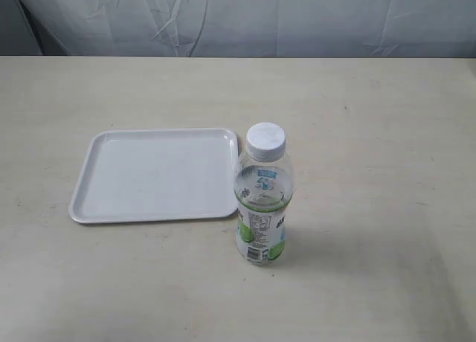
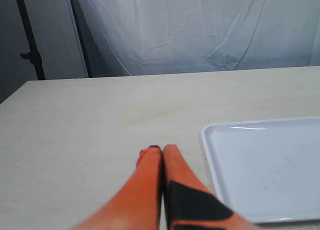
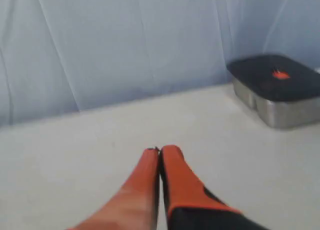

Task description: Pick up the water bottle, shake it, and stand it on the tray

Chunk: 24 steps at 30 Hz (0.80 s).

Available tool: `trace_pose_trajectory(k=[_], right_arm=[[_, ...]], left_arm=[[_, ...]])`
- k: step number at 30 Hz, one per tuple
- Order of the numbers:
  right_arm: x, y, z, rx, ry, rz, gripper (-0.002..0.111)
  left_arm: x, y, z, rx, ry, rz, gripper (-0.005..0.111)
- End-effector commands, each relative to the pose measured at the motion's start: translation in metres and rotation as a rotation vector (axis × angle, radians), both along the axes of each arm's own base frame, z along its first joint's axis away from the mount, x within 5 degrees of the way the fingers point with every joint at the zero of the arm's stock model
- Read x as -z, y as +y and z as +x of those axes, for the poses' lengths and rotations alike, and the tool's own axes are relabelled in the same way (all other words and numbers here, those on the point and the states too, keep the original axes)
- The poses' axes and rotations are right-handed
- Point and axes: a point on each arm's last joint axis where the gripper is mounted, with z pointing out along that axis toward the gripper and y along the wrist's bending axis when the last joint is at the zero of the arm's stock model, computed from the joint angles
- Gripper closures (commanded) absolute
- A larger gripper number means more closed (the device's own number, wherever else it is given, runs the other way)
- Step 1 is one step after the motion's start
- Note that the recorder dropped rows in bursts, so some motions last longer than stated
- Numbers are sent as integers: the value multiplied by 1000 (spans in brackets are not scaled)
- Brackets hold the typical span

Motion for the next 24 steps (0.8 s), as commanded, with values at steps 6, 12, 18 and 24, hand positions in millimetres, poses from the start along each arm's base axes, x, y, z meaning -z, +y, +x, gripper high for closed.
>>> trace_pose_trajectory(k=[6,12,18,24], right_arm=[[-41,-21,-10,67,-511,835,104],[-113,-17,-14,76,-573,470,109],[-238,-8,79,124,-418,-48,109],[-253,15,190,-116,5,-242,109]], left_arm=[[0,0,0,-1,-16,-1,106],[0,0,0,-1,-16,-1,106],[0,0,0,-1,-16,-1,106],[0,0,0,-1,-16,-1,106]])
